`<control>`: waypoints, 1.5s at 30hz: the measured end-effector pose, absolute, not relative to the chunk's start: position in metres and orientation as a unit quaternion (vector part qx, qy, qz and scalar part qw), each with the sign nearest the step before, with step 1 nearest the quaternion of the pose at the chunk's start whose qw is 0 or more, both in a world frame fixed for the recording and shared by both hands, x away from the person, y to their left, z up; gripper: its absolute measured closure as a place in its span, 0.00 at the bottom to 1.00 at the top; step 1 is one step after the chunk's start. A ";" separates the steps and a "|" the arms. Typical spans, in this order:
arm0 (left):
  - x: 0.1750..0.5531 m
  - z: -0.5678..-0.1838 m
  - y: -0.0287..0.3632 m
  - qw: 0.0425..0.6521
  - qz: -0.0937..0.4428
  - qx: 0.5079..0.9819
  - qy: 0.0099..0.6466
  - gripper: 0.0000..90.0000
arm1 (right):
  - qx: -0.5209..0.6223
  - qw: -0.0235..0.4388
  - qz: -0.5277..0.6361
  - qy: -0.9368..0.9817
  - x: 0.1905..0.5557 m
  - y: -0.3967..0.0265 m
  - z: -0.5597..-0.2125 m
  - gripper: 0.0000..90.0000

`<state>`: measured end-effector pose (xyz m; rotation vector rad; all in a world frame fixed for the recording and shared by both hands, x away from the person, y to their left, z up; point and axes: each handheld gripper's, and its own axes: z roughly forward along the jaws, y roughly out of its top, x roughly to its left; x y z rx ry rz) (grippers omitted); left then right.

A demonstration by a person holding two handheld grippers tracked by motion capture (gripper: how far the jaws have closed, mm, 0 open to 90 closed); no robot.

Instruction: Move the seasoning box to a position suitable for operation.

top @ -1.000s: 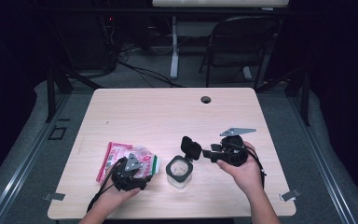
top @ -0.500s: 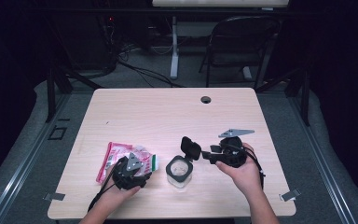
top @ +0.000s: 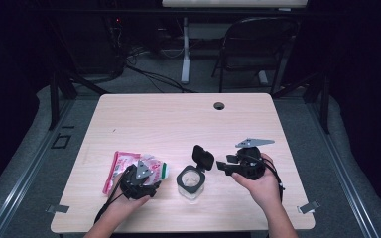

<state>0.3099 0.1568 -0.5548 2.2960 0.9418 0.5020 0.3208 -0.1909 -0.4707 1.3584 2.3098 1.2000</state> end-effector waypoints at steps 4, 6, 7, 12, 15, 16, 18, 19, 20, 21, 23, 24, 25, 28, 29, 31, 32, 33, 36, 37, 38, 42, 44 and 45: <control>0.309 -0.561 0.157 0.285 0.204 0.867 0.354 0.38 | 0.460 0.103 0.408 0.782 0.321 -0.191 -0.471 0.56; 0.309 -0.564 0.158 0.274 0.220 0.867 0.354 0.38 | 0.460 0.102 0.409 0.782 0.322 -0.192 -0.470 0.56; 0.309 -0.566 0.158 0.269 0.223 0.867 0.355 0.39 | 0.460 0.101 0.410 0.781 0.322 -0.192 -0.470 0.56; 0.310 -0.571 0.159 0.266 0.236 0.864 0.357 0.41 | 0.461 0.102 0.410 0.780 0.323 -0.191 -0.471 0.56; 0.310 -0.572 0.158 0.262 0.247 0.864 0.351 0.45 | 0.461 0.102 0.407 0.782 0.323 -0.191 -0.471 0.56; 0.310 -0.572 0.158 0.261 0.247 0.865 0.351 0.46 | 0.460 0.103 0.408 0.782 0.323 -0.191 -0.471 0.56; 0.312 -0.572 0.159 0.263 0.246 0.864 0.352 0.48 | 0.460 0.103 0.408 0.782 0.323 -0.190 -0.471 0.56; 0.313 -0.573 0.160 0.265 0.246 0.862 0.355 0.49 | 0.460 0.103 0.408 0.782 0.323 -0.190 -0.472 0.56; 0.314 -0.573 0.159 0.266 0.245 0.861 0.357 0.49 | 0.461 0.103 0.408 0.781 0.323 -0.190 -0.472 0.56; 0.315 -0.574 0.159 0.267 0.246 0.861 0.357 0.49 | 0.462 0.103 0.407 0.781 0.323 -0.190 -0.472 0.55; 0.316 -0.575 0.158 0.265 0.250 0.862 0.354 0.51 | 0.462 0.102 0.404 0.783 0.323 -0.190 -0.473 0.55; 0.317 -0.575 0.157 0.266 0.252 0.861 0.353 0.51 | 0.461 0.102 0.403 0.784 0.323 -0.190 -0.473 0.55; 0.317 -0.576 0.157 0.265 0.253 0.862 0.351 0.51 | 0.461 0.102 0.405 0.783 0.323 -0.190 -0.473 0.55; 0.319 -0.577 0.155 0.267 0.256 0.861 0.349 0.54 | 0.461 0.102 0.404 0.783 0.322 -0.189 -0.475 0.55; 0.320 -0.577 0.155 0.267 0.259 0.860 0.349 0.55 | 0.462 0.102 0.403 0.783 0.322 -0.189 -0.475 0.55; 0.322 -0.577 0.154 0.266 0.260 0.861 0.348 0.58 | 0.462 0.103 0.405 0.782 0.321 -0.189 -0.476 0.55; 0.323 -0.578 0.154 0.266 0.261 0.860 0.348 0.60 | 0.462 0.104 0.404 0.783 0.321 -0.189 -0.475 0.55; 0.324 -0.578 0.153 0.264 0.263 0.860 0.347 0.62 | 0.461 0.106 0.403 0.784 0.320 -0.190 -0.475 0.55; 0.326 -0.577 0.153 0.257 0.263 0.861 0.350 0.68 | 0.463 0.111 0.408 0.779 0.318 -0.192 -0.474 0.55; 0.327 -0.577 0.153 0.256 0.264 0.860 0.353 0.72 | 0.466 0.112 0.411 0.776 0.317 -0.193 -0.474 0.55; 0.329 -0.577 0.154 0.256 0.258 0.861 0.355 0.73 | 0.465 0.112 0.411 0.776 0.317 -0.194 -0.474 0.55; 0.334 -0.576 0.157 0.267 0.235 0.860 0.367 0.79 | 0.470 0.115 0.410 0.773 0.315 -0.198 -0.474 0.55; 0.335 -0.576 0.159 0.270 0.229 0.858 0.371 0.81 | 0.472 0.115 0.411 0.771 0.314 -0.199 -0.474 0.55; 0.337 -0.575 0.159 0.274 0.224 0.857 0.374 0.83 | 0.474 0.115 0.411 0.770 0.313 -0.199 -0.474 0.55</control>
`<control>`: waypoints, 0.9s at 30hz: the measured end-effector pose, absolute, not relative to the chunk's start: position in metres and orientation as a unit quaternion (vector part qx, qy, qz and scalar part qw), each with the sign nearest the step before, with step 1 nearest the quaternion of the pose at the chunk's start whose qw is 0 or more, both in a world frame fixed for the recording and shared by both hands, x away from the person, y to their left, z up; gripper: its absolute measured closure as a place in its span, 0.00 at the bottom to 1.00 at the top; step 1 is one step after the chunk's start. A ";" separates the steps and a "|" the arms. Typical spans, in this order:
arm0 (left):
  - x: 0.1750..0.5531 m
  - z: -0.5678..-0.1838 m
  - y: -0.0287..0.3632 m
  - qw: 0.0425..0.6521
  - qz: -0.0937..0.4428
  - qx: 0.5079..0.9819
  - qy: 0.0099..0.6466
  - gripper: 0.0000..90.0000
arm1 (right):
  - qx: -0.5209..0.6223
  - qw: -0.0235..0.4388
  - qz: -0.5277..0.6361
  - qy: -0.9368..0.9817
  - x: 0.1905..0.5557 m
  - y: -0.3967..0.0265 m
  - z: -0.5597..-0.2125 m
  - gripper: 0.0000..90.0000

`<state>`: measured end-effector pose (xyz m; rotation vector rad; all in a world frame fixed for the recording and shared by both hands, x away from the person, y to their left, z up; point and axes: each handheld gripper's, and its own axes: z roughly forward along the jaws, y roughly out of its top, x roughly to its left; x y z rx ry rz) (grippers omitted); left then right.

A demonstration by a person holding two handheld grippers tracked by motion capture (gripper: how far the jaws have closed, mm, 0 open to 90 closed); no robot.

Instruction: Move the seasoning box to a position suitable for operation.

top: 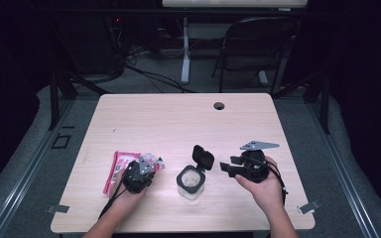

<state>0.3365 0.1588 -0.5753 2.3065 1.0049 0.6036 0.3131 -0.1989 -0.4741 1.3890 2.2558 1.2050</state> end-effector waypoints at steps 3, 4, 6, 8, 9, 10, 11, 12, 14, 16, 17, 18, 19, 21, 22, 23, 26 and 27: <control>0.338 -0.574 0.159 0.275 0.220 0.857 0.375 0.88 | 0.474 0.117 0.412 0.770 0.312 -0.201 -0.475 0.55; 0.339 -0.573 0.160 0.277 0.217 0.858 0.375 0.89 | 0.474 0.116 0.412 0.769 0.312 -0.201 -0.475 0.55; 0.339 -0.571 0.161 0.282 0.214 0.856 0.377 0.93 | 0.478 0.119 0.411 0.767 0.311 -0.202 -0.476 0.55; 0.340 -0.568 0.164 0.287 0.208 0.854 0.381 0.97 | 0.478 0.119 0.410 0.767 0.311 -0.203 -0.476 0.55; 0.341 -0.567 0.166 0.291 0.203 0.853 0.382 0.98 | 0.477 0.119 0.411 0.768 0.311 -0.204 -0.476 0.55; 0.341 -0.566 0.167 0.296 0.199 0.851 0.386 0.99 | 0.478 0.120 0.411 0.767 0.311 -0.204 -0.476 0.55; 0.341 -0.565 0.169 0.296 0.196 0.851 0.386 0.99 | 0.479 0.120 0.410 0.766 0.311 -0.204 -0.476 0.55; 0.341 -0.564 0.170 0.302 0.194 0.848 0.389 0.99 | 0.480 0.119 0.411 0.766 0.311 -0.205 -0.476 0.55; 0.341 -0.561 0.174 0.313 0.189 0.843 0.395 1.00 | 0.480 0.119 0.411 0.766 0.311 -0.205 -0.476 0.55; 0.341 -0.558 0.176 0.319 0.185 0.841 0.396 1.00 | 0.480 0.120 0.411 0.766 0.311 -0.205 -0.475 0.55; 0.341 -0.557 0.178 0.323 0.186 0.839 0.397 1.00 | 0.480 0.121 0.411 0.766 0.312 -0.205 -0.476 0.55; 0.340 -0.554 0.180 0.327 0.184 0.836 0.400 1.00 | 0.479 0.121 0.412 0.766 0.312 -0.205 -0.476 0.55; 0.340 -0.554 0.181 0.333 0.184 0.833 0.401 1.00 | 0.478 0.121 0.412 0.766 0.312 -0.205 -0.476 0.55; 0.340 -0.550 0.185 0.340 0.178 0.830 0.404 1.00 | 0.477 0.120 0.411 0.767 0.312 -0.205 -0.475 0.55; 0.340 -0.549 0.187 0.345 0.176 0.828 0.406 1.00 | 0.476 0.120 0.410 0.769 0.312 -0.205 -0.475 0.55; 0.341 -0.547 0.190 0.350 0.168 0.827 0.407 1.00 | 0.478 0.121 0.411 0.767 0.312 -0.204 -0.476 0.55; 0.341 -0.542 0.197 0.362 0.156 0.820 0.414 1.00 | 0.478 0.120 0.410 0.768 0.313 -0.204 -0.476 0.55; 0.341 -0.541 0.199 0.366 0.154 0.818 0.416 1.00 | 0.478 0.120 0.410 0.768 0.313 -0.204 -0.476 0.55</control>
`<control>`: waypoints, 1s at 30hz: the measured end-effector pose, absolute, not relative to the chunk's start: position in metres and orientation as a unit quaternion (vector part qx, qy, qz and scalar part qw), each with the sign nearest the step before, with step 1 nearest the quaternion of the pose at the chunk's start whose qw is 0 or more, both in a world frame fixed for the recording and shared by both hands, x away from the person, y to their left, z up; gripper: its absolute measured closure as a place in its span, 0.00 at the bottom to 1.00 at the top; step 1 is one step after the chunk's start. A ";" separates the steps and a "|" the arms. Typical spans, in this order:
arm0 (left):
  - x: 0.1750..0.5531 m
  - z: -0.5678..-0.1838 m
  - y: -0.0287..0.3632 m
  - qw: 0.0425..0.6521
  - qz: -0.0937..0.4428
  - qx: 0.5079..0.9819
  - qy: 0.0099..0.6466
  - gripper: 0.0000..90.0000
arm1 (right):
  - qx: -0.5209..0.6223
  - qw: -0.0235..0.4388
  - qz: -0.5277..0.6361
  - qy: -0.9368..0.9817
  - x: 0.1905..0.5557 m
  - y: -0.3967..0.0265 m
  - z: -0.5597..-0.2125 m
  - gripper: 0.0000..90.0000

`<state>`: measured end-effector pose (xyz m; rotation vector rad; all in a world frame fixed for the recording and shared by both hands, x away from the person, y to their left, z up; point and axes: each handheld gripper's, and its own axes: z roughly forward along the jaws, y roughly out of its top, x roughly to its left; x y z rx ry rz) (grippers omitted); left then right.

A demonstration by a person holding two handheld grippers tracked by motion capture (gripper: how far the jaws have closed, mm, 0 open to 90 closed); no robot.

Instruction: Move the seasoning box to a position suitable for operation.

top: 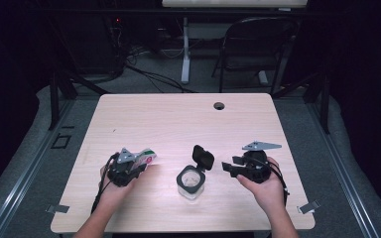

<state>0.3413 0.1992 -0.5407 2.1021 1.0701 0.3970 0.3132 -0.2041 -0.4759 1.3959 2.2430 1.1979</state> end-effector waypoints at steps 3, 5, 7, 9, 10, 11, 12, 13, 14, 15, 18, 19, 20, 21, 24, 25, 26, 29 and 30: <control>0.342 -0.537 0.204 0.373 0.150 0.812 0.422 1.00 | 0.479 0.120 0.411 0.766 0.314 -0.204 -0.476 0.55; 0.342 -0.534 0.208 0.375 0.150 0.811 0.424 1.00 | 0.479 0.120 0.411 0.766 0.314 -0.204 -0.476 0.55; 0.341 -0.531 0.210 0.377 0.149 0.808 0.427 1.00 | 0.479 0.120 0.411 0.766 0.314 -0.204 -0.476 0.55; 0.341 -0.528 0.213 0.379 0.147 0.806 0.431 1.00 | 0.479 0.120 0.410 0.767 0.314 -0.204 -0.476 0.55; 0.341 -0.526 0.214 0.379 0.148 0.805 0.431 1.00 | 0.479 0.120 0.410 0.767 0.314 -0.204 -0.476 0.55; 0.341 -0.525 0.216 0.380 0.148 0.803 0.434 1.00 | 0.479 0.119 0.410 0.767 0.314 -0.204 -0.476 0.55; 0.341 -0.523 0.218 0.381 0.147 0.803 0.434 1.00 | 0.480 0.119 0.410 0.766 0.314 -0.204 -0.477 0.55; 0.341 -0.522 0.219 0.381 0.148 0.803 0.434 1.00 | 0.480 0.120 0.410 0.766 0.314 -0.204 -0.476 0.55; 0.341 -0.520 0.220 0.382 0.147 0.802 0.436 1.00 | 0.479 0.119 0.411 0.766 0.314 -0.204 -0.476 0.55; 0.341 -0.519 0.222 0.382 0.150 0.801 0.436 1.00 | 0.479 0.119 0.411 0.766 0.314 -0.204 -0.476 0.55; 0.341 -0.515 0.226 0.380 0.152 0.801 0.437 1.00 | 0.480 0.120 0.412 0.765 0.315 -0.203 -0.477 0.55; 0.341 -0.513 0.228 0.379 0.151 0.801 0.438 1.00 | 0.480 0.119 0.411 0.766 0.315 -0.203 -0.477 0.55; 0.341 -0.512 0.229 0.380 0.151 0.800 0.440 1.00 | 0.480 0.119 0.411 0.766 0.315 -0.203 -0.477 0.54; 0.341 -0.511 0.230 0.380 0.150 0.798 0.443 1.00 | 0.480 0.118 0.411 0.766 0.315 -0.203 -0.477 0.54; 0.341 -0.507 0.236 0.383 0.151 0.795 0.445 1.00 | 0.480 0.118 0.411 0.766 0.315 -0.203 -0.478 0.54; 0.340 -0.505 0.239 0.382 0.151 0.796 0.446 1.00 | 0.480 0.119 0.412 0.765 0.315 -0.203 -0.478 0.54; 0.340 -0.504 0.240 0.383 0.152 0.794 0.446 1.00 | 0.480 0.118 0.411 0.766 0.315 -0.203 -0.478 0.54; 0.340 -0.500 0.246 0.386 0.154 0.790 0.452 1.00 | 0.480 0.118 0.412 0.765 0.315 -0.202 -0.478 0.54; 0.340 -0.500 0.247 0.386 0.155 0.788 0.453 1.00 | 0.479 0.119 0.412 0.766 0.315 -0.202 -0.478 0.54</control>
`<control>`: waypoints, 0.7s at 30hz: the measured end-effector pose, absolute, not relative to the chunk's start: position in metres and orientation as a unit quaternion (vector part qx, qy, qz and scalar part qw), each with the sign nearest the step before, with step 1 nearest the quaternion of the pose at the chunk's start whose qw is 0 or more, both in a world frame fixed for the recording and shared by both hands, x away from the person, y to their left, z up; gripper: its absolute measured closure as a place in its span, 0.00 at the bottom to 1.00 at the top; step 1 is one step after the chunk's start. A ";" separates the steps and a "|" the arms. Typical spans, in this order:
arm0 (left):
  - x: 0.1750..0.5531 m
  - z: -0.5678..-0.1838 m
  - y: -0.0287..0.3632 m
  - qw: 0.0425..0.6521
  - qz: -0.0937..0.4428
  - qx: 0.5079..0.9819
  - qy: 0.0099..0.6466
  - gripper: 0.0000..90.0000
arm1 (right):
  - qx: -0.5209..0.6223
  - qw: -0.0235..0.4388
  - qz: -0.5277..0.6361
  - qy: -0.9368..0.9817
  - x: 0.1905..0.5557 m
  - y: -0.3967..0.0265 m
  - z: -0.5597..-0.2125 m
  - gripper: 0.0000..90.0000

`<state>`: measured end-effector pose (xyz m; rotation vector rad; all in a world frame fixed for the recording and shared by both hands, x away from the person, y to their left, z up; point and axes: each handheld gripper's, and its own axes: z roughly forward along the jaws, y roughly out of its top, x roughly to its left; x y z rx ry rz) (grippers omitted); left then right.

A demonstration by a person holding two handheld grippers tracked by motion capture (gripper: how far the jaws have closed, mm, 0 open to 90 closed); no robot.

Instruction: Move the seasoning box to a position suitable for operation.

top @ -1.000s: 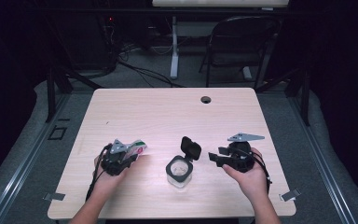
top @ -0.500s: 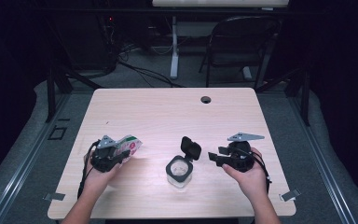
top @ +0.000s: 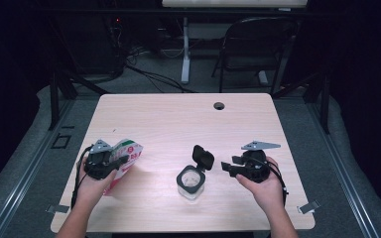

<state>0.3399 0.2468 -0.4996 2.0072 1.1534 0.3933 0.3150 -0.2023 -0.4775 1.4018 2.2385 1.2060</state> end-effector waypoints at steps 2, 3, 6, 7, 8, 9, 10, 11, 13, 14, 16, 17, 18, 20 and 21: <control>0.340 -0.497 0.250 0.384 0.158 0.790 0.451 1.00 | 0.479 0.119 0.412 0.766 0.315 -0.202 -0.477 0.54; 0.340 -0.496 0.251 0.385 0.159 0.788 0.454 1.00 | 0.480 0.119 0.411 0.766 0.315 -0.202 -0.478 0.54; 0.339 -0.493 0.255 0.386 0.165 0.785 0.454 1.00 | 0.477 0.118 0.411 0.768 0.315 -0.202 -0.478 0.54; 0.339 -0.492 0.257 0.386 0.166 0.785 0.455 1.00 | 0.476 0.117 0.410 0.769 0.315 -0.202 -0.477 0.54; 0.339 -0.490 0.259 0.387 0.168 0.784 0.456 1.00 | 0.479 0.119 0.411 0.767 0.315 -0.201 -0.478 0.54; 0.339 -0.489 0.261 0.388 0.170 0.782 0.457 1.00 | 0.477 0.119 0.408 0.769 0.315 -0.202 -0.478 0.54; 0.338 -0.487 0.263 0.389 0.172 0.781 0.458 1.00 | 0.477 0.119 0.407 0.770 0.315 -0.202 -0.478 0.54; 0.337 -0.485 0.266 0.391 0.176 0.778 0.459 1.00 | 0.477 0.119 0.408 0.769 0.315 -0.201 -0.478 0.54; 0.336 -0.482 0.270 0.395 0.181 0.773 0.461 1.00 | 0.478 0.120 0.409 0.768 0.315 -0.201 -0.478 0.54; 0.336 -0.480 0.272 0.397 0.186 0.771 0.462 1.00 | 0.478 0.119 0.408 0.769 0.315 -0.201 -0.478 0.54; 0.335 -0.477 0.276 0.400 0.192 0.766 0.466 1.00 | 0.478 0.120 0.407 0.769 0.315 -0.201 -0.478 0.54; 0.334 -0.476 0.278 0.401 0.196 0.764 0.466 1.00 | 0.478 0.120 0.408 0.768 0.315 -0.201 -0.478 0.54; 0.333 -0.474 0.280 0.401 0.201 0.762 0.466 1.00 | 0.477 0.121 0.407 0.769 0.315 -0.201 -0.478 0.53; 0.331 -0.470 0.283 0.401 0.209 0.760 0.466 1.00 | 0.478 0.123 0.406 0.769 0.315 -0.201 -0.478 0.53; 0.330 -0.467 0.285 0.402 0.213 0.759 0.465 1.00 | 0.478 0.122 0.407 0.769 0.316 -0.201 -0.478 0.53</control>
